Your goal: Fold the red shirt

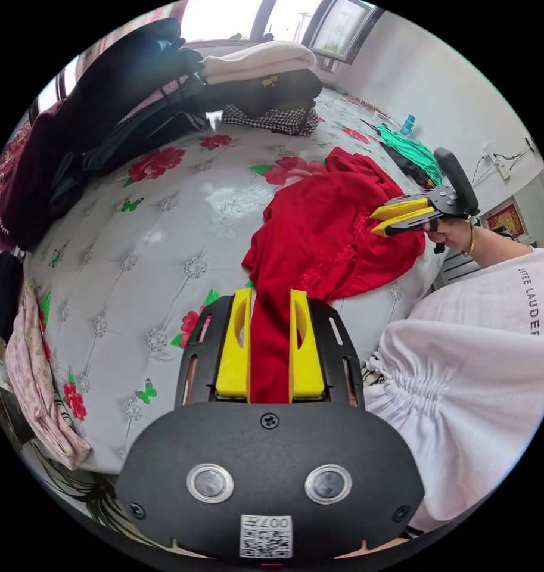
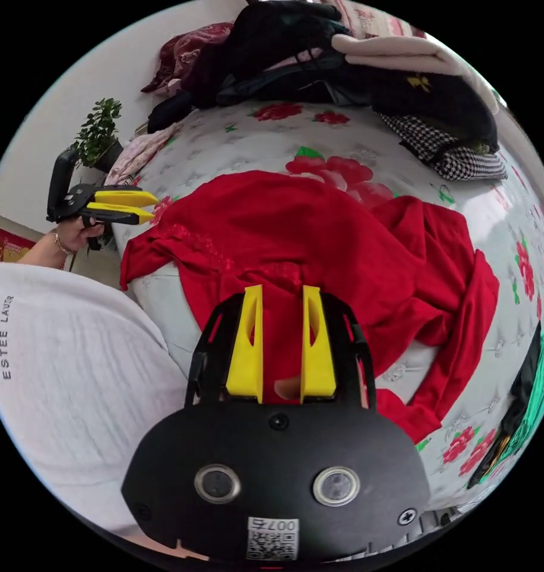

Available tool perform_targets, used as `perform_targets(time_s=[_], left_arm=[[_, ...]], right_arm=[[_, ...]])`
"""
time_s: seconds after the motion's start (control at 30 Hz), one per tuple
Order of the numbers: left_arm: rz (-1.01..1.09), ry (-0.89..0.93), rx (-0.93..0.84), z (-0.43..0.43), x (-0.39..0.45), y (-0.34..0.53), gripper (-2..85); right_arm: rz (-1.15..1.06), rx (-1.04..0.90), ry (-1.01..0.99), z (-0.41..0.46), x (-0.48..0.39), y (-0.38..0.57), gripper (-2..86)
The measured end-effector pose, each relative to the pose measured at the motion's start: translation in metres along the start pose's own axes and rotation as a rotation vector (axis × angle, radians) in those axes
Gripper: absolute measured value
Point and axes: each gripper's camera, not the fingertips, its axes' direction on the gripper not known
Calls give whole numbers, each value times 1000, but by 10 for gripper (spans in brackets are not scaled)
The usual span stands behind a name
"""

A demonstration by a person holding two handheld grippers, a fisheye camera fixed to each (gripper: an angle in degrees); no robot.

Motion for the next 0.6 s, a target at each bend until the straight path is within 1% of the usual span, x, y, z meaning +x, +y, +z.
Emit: perform_targets(time_s=[0.03, 0.07, 0.13, 0.2, 0.23, 0.37, 0.43, 0.53, 0.6], left_arm=[[5, -6, -7, 2, 2, -3, 99], [13, -6, -10, 1, 4, -5, 99], [27, -22, -8, -2, 7, -2, 99], [46, -36, -10, -5, 9, 6, 100], [63, -47, -18, -6, 11, 12, 99], [157, -108, -33, -3, 25, 22, 94], [188, -108, -4, 0, 36, 18, 92], [249, -8, 50, 13, 64, 2, 108], [310, 19, 60, 25, 90, -9, 118]], right_arm=[[7, -72, -5, 17, 3, -4, 38], [12, -15, 45, 14, 2, -1, 25], [22, -15, 61, 6, 3, 3, 14], [15, 80, 59, -19, 2, 18, 7], [32, 178, 63, -44, 2, 33, 5], [150, 431, 78, -123, 11, 98, 1], [192, 480, 110, -146, 15, 120, 1], [252, 538, 169, -166, 19, 141, 1], [278, 551, 197, -168, 21, 145, 1]])
